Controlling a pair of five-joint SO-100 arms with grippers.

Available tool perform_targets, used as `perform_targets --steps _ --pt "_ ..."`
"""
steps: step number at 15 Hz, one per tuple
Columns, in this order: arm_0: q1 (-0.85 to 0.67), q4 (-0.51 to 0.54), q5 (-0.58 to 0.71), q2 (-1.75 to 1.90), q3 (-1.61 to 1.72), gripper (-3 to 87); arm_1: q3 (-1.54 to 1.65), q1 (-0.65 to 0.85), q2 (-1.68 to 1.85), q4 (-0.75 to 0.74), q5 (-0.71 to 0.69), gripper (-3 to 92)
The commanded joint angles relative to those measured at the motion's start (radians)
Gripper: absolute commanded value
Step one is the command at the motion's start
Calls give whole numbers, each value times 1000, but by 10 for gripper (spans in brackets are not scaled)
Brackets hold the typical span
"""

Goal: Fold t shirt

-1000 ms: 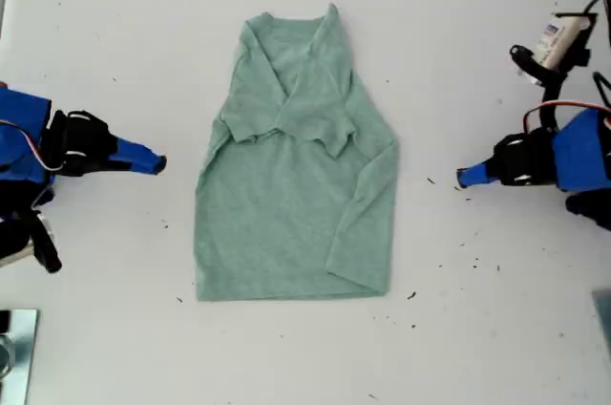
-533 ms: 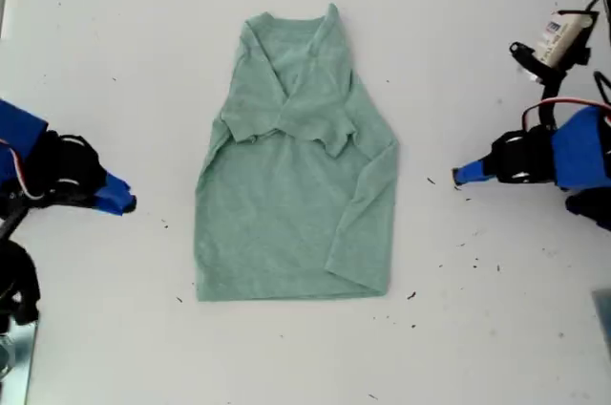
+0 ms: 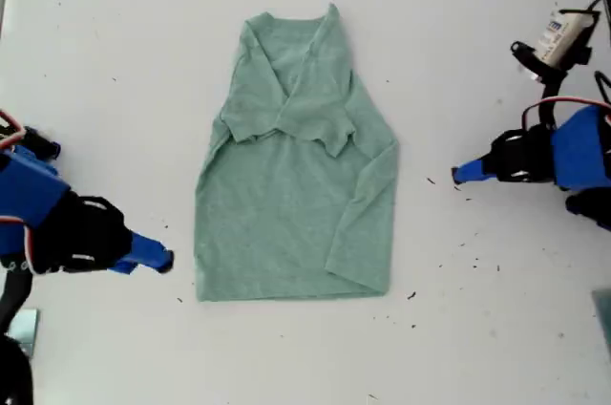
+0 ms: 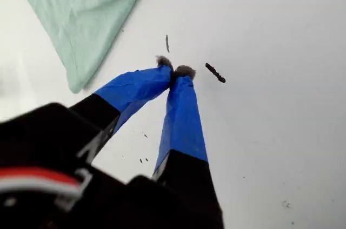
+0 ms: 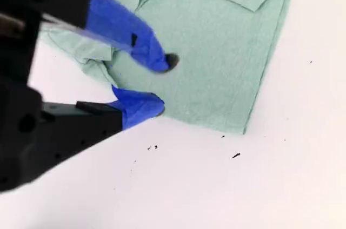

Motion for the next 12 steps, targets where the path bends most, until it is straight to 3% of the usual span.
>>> perform_targets --steps 1,5,12 --pt "17 -55 -17 12 44 352 40 -15 15 -18 17 20" --pt "-55 -357 0 38 440 322 37 -20 15 -21 11 20" --pt "-109 -584 46 -291 552 310 28 -66 15 -25 29 20"
